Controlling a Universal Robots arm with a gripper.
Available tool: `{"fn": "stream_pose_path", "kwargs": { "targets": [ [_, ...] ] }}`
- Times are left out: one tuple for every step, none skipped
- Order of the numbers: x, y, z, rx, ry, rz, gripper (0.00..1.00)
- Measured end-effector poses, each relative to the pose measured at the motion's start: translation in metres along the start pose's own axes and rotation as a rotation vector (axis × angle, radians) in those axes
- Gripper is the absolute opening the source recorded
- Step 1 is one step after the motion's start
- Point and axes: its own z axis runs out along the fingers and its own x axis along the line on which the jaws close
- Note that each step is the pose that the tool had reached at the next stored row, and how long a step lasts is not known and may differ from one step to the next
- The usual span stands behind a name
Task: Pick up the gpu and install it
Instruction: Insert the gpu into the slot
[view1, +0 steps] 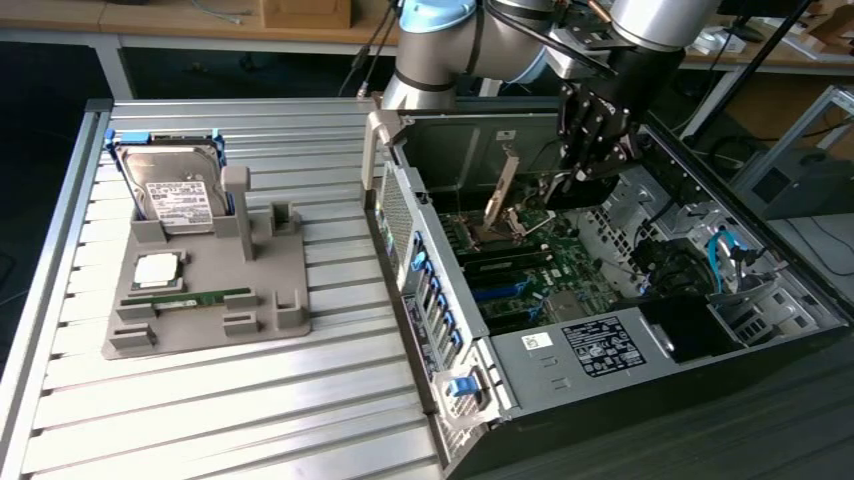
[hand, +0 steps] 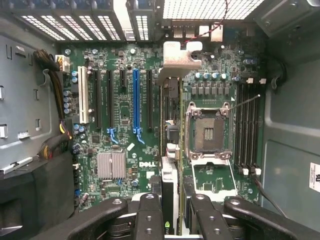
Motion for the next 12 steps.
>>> {"fn": "stream_pose_path", "kwargs": {
  "targets": [
    [0.0001, 0.0002, 0.0001, 0.0, 0.0, 0.0, 0.27],
    [0.0003, 0.0004, 0.0002, 0.0, 0.0, 0.0, 0.27],
    [0.0004, 0.0005, 0.0003, 0.0, 0.0, 0.0, 0.27],
    [0.0006, 0.0008, 0.0003, 0.0, 0.0, 0.0, 0.27],
    [0.0007, 0.001, 0.0004, 0.0, 0.0, 0.0, 0.27],
    [0.0008, 0.0011, 0.0005, 0.0, 0.0, 0.0, 0.27],
    [0.0009, 0.0012, 0.0006, 0.0, 0.0, 0.0, 0.27],
    [0.0011, 0.0015, 0.0006, 0.0, 0.0, 0.0, 0.27],
    [0.0012, 0.0017, 0.0007, 0.0, 0.0, 0.0, 0.27],
    [0.0013, 0.0018, 0.0008, 0.0, 0.0001, 0.0, 0.27],
    [0.0015, 0.002, 0.0009, 0.0, 0.0, 0.0, 0.27],
    [0.0017, 0.0023, 0.0011, 0.0, -0.0001, 0.0, 0.27]
  ]
}}
